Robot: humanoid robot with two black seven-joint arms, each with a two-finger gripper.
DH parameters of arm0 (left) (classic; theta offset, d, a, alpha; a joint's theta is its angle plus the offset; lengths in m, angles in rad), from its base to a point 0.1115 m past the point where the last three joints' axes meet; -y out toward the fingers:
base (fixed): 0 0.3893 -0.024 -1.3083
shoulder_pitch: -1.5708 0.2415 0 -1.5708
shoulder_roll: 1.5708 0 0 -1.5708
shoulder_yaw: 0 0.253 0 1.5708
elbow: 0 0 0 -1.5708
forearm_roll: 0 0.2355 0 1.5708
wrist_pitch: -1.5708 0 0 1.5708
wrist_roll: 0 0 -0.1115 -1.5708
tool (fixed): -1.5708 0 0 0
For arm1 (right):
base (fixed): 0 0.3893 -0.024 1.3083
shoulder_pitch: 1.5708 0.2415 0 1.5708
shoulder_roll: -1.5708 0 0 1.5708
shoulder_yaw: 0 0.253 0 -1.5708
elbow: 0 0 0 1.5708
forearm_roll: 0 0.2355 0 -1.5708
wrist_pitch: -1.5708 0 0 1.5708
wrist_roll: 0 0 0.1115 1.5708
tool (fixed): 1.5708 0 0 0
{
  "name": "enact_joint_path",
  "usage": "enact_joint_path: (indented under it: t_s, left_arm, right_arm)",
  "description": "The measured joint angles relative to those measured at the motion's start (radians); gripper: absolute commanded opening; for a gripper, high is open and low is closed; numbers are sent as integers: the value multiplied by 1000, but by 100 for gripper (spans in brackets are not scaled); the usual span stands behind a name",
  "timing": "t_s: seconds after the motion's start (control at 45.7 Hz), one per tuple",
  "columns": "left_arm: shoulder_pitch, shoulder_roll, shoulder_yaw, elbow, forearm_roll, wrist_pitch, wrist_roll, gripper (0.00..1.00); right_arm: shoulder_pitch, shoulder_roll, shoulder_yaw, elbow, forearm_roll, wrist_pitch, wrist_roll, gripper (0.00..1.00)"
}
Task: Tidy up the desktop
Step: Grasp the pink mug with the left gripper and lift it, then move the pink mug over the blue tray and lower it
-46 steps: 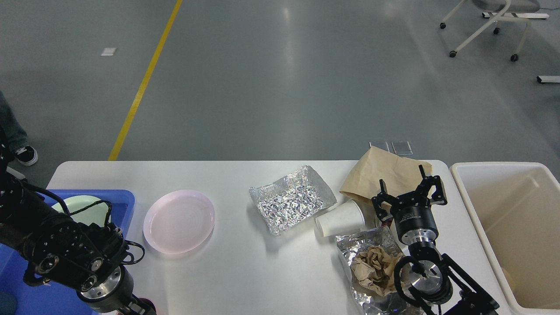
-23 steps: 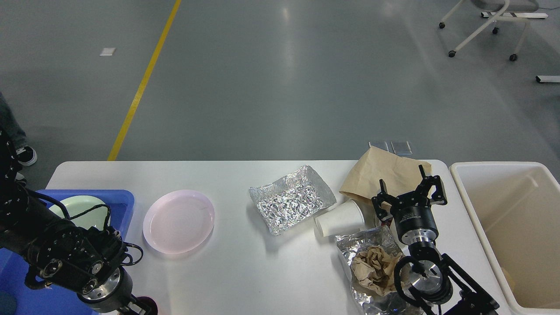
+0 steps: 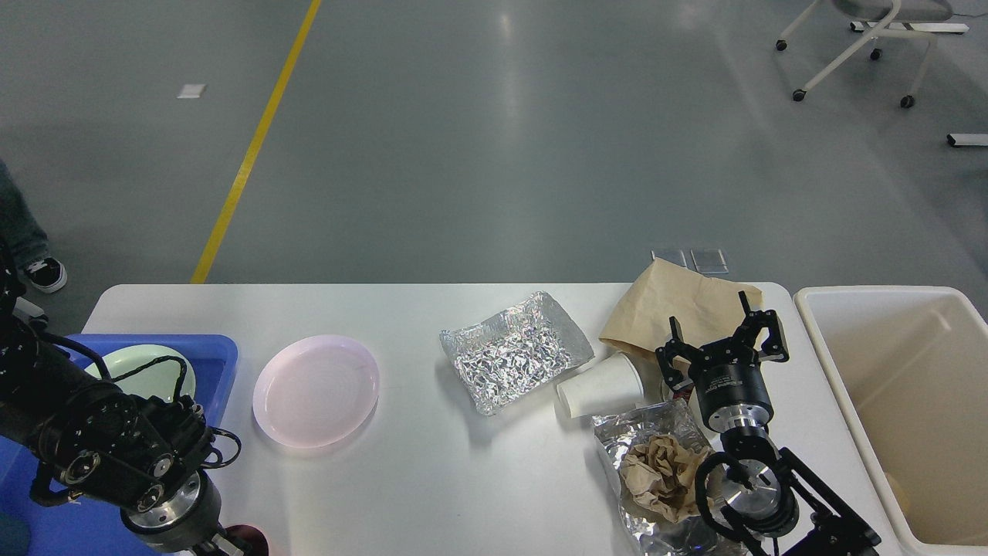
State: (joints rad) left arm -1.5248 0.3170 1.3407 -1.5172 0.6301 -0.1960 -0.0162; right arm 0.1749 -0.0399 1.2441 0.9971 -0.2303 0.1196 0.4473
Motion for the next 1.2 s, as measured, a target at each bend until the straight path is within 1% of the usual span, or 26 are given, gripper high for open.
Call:
enact_joint_path:
  t_s: [0.153, 0.241, 0.416, 0.569, 0.745, 0.766, 0.854, 0.942, 0.964, 1.029, 1.073, 1.139, 1.204]
  left_arm:
    - [-14, 5, 0, -1, -5, -4, -4, 0]
    - [-50, 13, 3, -8, -7, -32, -11, 0]
    - [-180, 38, 0, -14, -70, -176, -13, 0]
    - [-335, 43, 4, -19, -164, -335, -12, 0]
    - [-559, 45, 17, -33, -281, -544, -10, 0]
    - [-630, 44, 33, -47, -312, -588, -11, 0]
    - [-755, 38, 63, -81, -364, -644, -24, 0]
    - [-882, 19, 98, -122, -403, -694, -56, 0]
    - [-941, -2, 119, -140, -418, -723, -86, 0]
    - [-995, -31, 143, -158, -432, -746, -131, 0]
    - [-1035, -60, 162, -171, -440, -756, -177, 0]
    - [-1071, -96, 187, -184, -445, -762, -237, 0]
    - [-1083, -115, 205, -189, -447, -763, -273, 0]
  right_arm:
    - [0, 0, 0, 0, 0, 0, 0, 100]
    - [0, 0, 0, 0, -1, 0, 0, 100]
    - [0, 0, 0, 0, -1, 0, 0, 100]
    - [0, 0, 0, 0, -1, 0, 0, 100]
    - [0, 0, 0, 0, -1, 0, 0, 100]
    - [0, 0, 0, 0, -1, 0, 0, 100]
    - [0, 0, 0, 0, -1, 0, 0, 100]
    - [0, 0, 0, 0, 0, 0, 0, 100]
    - [0, 0, 0, 0, 0, 0, 0, 100]
    - [0, 0, 0, 0, 0, 0, 0, 100]
    - [0, 0, 0, 0, 0, 0, 0, 100]
    - [0, 0, 0, 0, 0, 0, 0, 100]
    - [0, 0, 0, 0, 0, 0, 0, 100]
